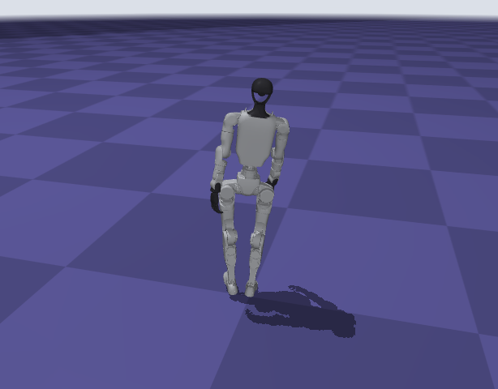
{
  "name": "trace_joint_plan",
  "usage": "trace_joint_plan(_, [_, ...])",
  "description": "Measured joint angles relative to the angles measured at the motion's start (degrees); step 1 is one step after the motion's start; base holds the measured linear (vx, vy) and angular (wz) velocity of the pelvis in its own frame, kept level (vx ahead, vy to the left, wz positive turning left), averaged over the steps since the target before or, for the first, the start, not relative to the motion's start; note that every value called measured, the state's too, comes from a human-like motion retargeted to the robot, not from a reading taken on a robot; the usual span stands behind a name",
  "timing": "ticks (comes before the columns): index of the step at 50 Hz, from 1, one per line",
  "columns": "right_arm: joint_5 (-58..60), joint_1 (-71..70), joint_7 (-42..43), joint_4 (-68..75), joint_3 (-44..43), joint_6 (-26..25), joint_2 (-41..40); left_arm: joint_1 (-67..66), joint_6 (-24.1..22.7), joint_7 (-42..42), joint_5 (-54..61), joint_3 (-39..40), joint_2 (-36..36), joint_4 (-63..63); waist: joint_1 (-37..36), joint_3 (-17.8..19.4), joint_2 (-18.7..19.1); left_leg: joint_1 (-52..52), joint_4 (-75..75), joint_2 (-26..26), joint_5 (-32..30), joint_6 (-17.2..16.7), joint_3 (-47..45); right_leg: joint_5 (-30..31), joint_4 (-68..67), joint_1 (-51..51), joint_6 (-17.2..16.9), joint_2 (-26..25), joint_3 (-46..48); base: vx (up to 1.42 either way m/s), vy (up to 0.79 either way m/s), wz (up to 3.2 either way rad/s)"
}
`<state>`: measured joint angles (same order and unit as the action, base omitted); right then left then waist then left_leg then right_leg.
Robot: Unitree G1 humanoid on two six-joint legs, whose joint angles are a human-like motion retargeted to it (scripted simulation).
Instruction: In place motions
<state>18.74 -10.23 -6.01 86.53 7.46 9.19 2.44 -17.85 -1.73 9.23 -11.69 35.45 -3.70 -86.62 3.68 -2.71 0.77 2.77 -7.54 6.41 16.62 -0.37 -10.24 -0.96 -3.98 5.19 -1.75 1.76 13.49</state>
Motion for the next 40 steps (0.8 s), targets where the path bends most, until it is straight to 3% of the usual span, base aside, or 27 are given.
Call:
trace_joint_plan(3, [-1.0, 0.8, 0.2, 0.3, 0.0, -0.2, 0.6, 2.0, -0.4, 0.0, -0.4, -1.4, -0.9, 1.3, 2.9, -1.1, 0.6, -1.4, 2.9, -0.7, -1.5, 0.1, 1.2, 0.4, 0.5, -1.8, -0.5, -0.1, 1.4, 0.01, 0.13, 0.46])
trace_joint_plan(8, [-0.2, 0.3, -1.2, -2.3, -0.8, 0.2, 1.9, 5.9, -1.1, -1.0, 0.4, -4.7, -3.1, 2.8, 1.7, 1.6, -0.8, -1.9, 2.9, 0.7, -0.6, 1.7, 1.8, 1.6, 0.6, -2.3, -1.1, 1.2, 1.4, -0.05, 0.12, -0.09])
trace_joint_plan(15, [1.0, 2.7, -2.8, -4.5, -1.9, 0.0, 2.9, 8.3, 1.0, 0.5, 1.9, -5.8, -3.8, -1.1, 0.6, 1.6, -1.5, -1.2, 3.4, 1.7, 0.3, 3.3, 0.4, 2.3, -0.5, -3.0, -1.8, 2.0, -0.5, 0.08, 0.16, -0.35])
trace_joint_plan(23, [3.3, 7.9, -2.9, -4.2, -6.0, 0.5, 5.5, 13.7, 2.8, 2.1, 3.6, -12.9, -4.5, -5.2, 2.3, 2.9, -2.2, 0.0, 3.9, 1.7, 0.7, 4.7, 0.1, 1.8, -9.0, -5.6, -2.1, 2.8, -1.9, 0.07, 0.12, -0.14])
trace_joint_plan(25, [5.5, 9.6, -2.4, -3.4, -6.7, 0.4, 6.8, 15.6, 2.8, 2.4, 4.3, -13.9, -4.1, -4.3, 2.9, 3.4, -1.9, 0.2, 4.0, 1.0, 0.7, 4.9, -0.4, 5.3, -13.1, -7.5, -1.9, 2.9, -1.2, 0.02, 0.17, -0.23])
trace_joint_plan(30, [10.6, 14.0, 0.1, 0.1, -9.4, -0.2, 10.8, 22.1, 1.7, 3.3, 7.2, -13.6, -1.9, 1.2, 4.6, 5.2, -0.1, -0.4, 3.8, -2.1, 0.4, 5.6, -1.8, 22.6, -30.6, -18.0, -2.7, 3.0, -0.7, -0.07, 0.12, -0.27])
trace_joint_plan(32, [11.2, 15.3, 1.2, 2.1, -10.8, -0.8, 12.6, 25.5, 0.8, 4.3, 8.7, -13.2, -1.8, 4.1, 6.9, 6.7, 0.9, -0.4, 3.7, -3.3, 0.2, 6.2, -1.5, 18.4, -42.1, -24.0, 0.6, 3.3, 0.1, -0.1, 0.13, 0.1])
trace_joint_plan(35, [10.1, 16.4, 1.9, 6.0, -13.4, -2.6, 14.8, 30.4, -0.2, 3.3, 8.7, -11.2, -1.7, 8.6, 10.1, 8.7, 1.0, -0.7, 3.4, -4.0, -0.3, 7.2, -2.1, 12.7, -59.0, -32.5, 6.6, 9.1, 4.2, -0.13, 0.1, 0.12])
trace_joint_plan(37, [8.7, 17.4, 2.0, 8.6, -15.3, -3.8, 16.1, 32.9, -1.2, 1.9, 8.8, -11.1, -2.0, 11.2, 12.8, 9.5, 1.2, -1.4, 3.0, -4.4, -0.9, 7.9, -2.0, 10.6, -66.9, -37.7, 7.5, 10.0, 3.6, -0.09, 0.05, 0.53])
trace_joint_plan(40, [6.3, 19.7, 2.7, 10.9, -17.8, -4.6, 17.5, 35.1, -2.7, 1.0, 9.1, -12.0, -2.5, 14.6, 15.2, 9.6, 1.4, -2.5, 2.8, -5.1, -1.9, 8.6, -2.8, 9.8, -73.0, -43.3, 6.0, 9.1, 2.3, -0.02, 0.0, 0.38])
